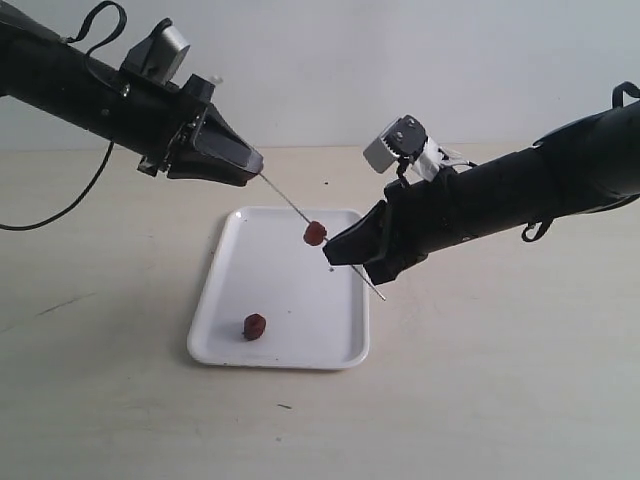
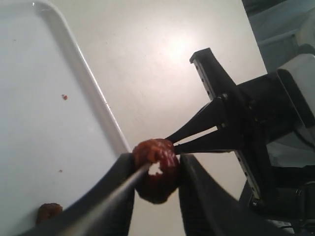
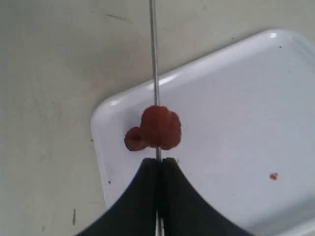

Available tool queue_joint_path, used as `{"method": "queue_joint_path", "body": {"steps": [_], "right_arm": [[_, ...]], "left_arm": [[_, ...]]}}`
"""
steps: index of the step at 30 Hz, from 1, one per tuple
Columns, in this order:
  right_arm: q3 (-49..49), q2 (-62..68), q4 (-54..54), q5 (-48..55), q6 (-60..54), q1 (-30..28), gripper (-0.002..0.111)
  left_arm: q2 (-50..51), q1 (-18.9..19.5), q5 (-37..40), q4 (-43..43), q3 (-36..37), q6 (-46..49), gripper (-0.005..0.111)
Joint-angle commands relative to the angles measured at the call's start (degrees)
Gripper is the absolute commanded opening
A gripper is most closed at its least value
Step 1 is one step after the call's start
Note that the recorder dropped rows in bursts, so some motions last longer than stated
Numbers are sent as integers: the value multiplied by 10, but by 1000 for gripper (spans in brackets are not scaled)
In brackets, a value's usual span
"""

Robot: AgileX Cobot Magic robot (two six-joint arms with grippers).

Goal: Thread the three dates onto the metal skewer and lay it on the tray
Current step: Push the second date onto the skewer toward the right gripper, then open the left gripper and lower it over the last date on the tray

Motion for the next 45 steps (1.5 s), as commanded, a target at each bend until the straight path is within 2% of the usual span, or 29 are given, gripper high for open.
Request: {"method": "queue_joint_path", "body": {"steps": [1, 8, 12, 14, 22, 27, 31, 34, 37, 41, 45], "right_arm": [[-3, -1, 48, 5, 13, -2, 0], [-3, -1, 56, 29, 22, -2, 0], [-3, -1, 52, 30, 22, -2, 0], [-3, -1, 52, 30, 22, -2, 0], [-3, -1, 45, 29, 22, -2, 0], [-3, -1, 22, 3, 52, -2, 0], [-3, -6, -89, -89, 200, -2, 0], [-3, -12, -159, -100, 275, -2, 0], [-3, -23, -223, -122, 359, -2, 0], [-3, -39, -361, -171, 504, -3, 0], [-3, -43, -460, -191, 625, -3, 0]], "left_arm": [[-2, -3, 16, -18, 2, 13, 31], [-2, -3, 16, -23, 2, 19, 33], [-2, -3, 16, -23, 2, 21, 52], [-2, -3, 16, -23, 2, 21, 58], [-2, -3, 16, -23, 2, 23, 58], [-3, 33, 14, -53, 2, 60, 58], [-3, 68, 12, -34, 2, 96, 58], [-3, 70, 9, -3, 2, 127, 58], [-3, 53, 11, 42, 2, 153, 58], [-3, 10, 9, 132, 2, 154, 58], [-3, -45, -23, 217, 2, 90, 58]]}}
